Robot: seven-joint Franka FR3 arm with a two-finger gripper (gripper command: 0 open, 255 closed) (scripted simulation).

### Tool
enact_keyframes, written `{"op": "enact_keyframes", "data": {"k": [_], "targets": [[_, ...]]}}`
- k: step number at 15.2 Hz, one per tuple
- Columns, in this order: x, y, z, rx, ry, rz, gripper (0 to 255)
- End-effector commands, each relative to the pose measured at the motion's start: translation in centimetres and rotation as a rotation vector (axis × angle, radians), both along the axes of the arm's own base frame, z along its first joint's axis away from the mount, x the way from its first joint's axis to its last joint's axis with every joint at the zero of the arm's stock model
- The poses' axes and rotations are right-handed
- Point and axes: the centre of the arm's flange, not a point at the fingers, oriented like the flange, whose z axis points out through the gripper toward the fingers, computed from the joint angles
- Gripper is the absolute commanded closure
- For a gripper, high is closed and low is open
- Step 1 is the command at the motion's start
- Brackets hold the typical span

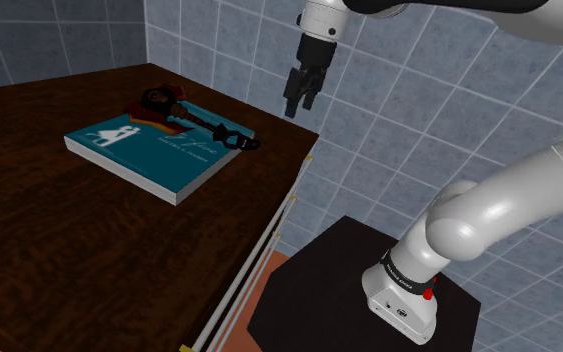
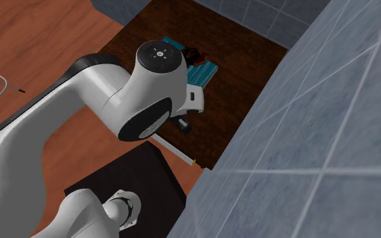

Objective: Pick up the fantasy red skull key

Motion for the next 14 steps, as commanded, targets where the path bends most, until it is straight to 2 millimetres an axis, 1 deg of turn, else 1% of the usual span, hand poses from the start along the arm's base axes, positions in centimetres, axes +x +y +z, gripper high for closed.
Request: {"op": "enact_keyframes", "data": {"k": [1, 8, 14], "targets": [[1.3, 2.3, -0.1, -0.002, -0.006, 0.022, 0], [5.9, 10.2, -1.2, -0.014, -0.026, 0.095, 0], [9.4, 17.3, -2.1, -0.023, -0.043, 0.158, 0]]}}
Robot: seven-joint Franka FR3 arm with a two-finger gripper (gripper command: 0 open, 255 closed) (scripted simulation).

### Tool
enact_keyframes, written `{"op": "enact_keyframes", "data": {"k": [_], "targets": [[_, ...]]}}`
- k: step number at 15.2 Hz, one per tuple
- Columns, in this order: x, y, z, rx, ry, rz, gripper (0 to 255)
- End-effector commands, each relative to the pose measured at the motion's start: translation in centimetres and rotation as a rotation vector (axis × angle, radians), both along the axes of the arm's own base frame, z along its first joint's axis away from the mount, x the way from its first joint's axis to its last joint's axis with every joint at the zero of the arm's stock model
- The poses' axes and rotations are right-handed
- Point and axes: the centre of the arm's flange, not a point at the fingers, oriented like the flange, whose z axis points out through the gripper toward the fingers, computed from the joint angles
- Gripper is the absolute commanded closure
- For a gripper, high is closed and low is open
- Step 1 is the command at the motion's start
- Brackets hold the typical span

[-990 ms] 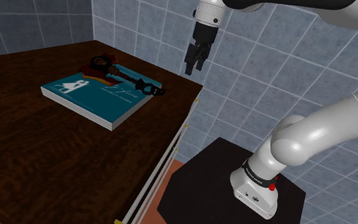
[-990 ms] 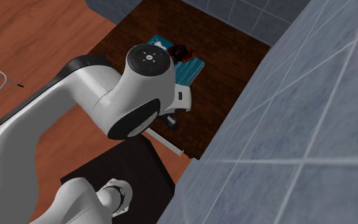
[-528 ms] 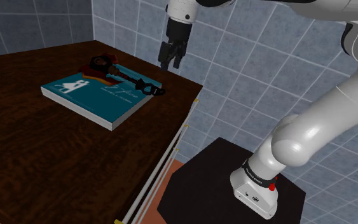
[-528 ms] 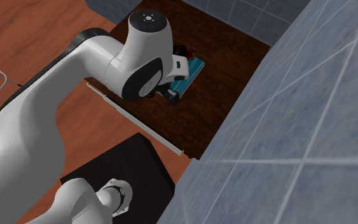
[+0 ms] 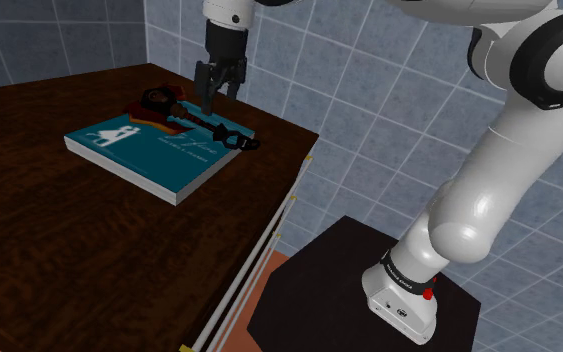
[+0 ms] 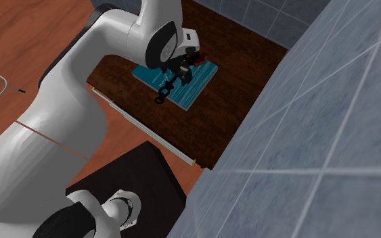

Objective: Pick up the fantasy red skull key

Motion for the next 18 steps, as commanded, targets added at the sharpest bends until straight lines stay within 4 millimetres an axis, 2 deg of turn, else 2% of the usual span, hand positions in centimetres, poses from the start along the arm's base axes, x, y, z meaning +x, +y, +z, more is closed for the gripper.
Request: {"op": "enact_keyframes", "data": {"k": [1, 8, 10, 11, 18], "targets": [[0.7, 2.4, -0.4, -0.002, -0.006, 0.019, 0], [0.7, 2.4, -4.1, -0.002, -0.006, 0.019, 0], [0.7, 2.4, -4.4, -0.002, -0.006, 0.019, 0], [0.7, 2.4, -4.3, -0.002, -0.006, 0.019, 255], [0.7, 2.4, -4.3, -0.002, -0.006, 0.019, 255]]}}
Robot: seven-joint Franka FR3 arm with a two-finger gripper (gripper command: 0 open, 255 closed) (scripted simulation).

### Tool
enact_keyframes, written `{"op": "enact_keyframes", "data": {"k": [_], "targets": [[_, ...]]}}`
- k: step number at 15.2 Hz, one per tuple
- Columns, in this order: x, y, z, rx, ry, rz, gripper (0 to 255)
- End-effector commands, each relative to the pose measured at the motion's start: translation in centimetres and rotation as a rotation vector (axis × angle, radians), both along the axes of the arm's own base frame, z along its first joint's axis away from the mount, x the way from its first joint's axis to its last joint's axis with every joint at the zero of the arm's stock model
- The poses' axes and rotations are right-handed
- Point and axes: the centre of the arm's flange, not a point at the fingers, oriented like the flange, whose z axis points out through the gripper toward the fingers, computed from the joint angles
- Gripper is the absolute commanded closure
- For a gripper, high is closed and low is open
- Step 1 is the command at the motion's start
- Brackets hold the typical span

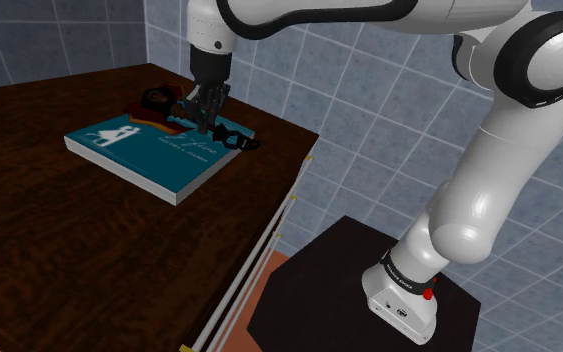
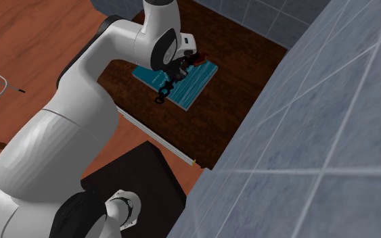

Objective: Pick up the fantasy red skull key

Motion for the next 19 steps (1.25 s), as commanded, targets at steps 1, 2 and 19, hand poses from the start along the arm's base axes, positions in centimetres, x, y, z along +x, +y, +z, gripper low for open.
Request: {"op": "enact_keyframes", "data": {"k": [1, 2, 19], "targets": [[0.0, 0.0, 0.0, 0.000, 0.000, 0.000, 255], [0.0, 0.0, 0.0, 0.000, 0.000, 0.000, 255], [0.0, 0.0, 8.0, 0.000, 0.000, 0.000, 255]]}}
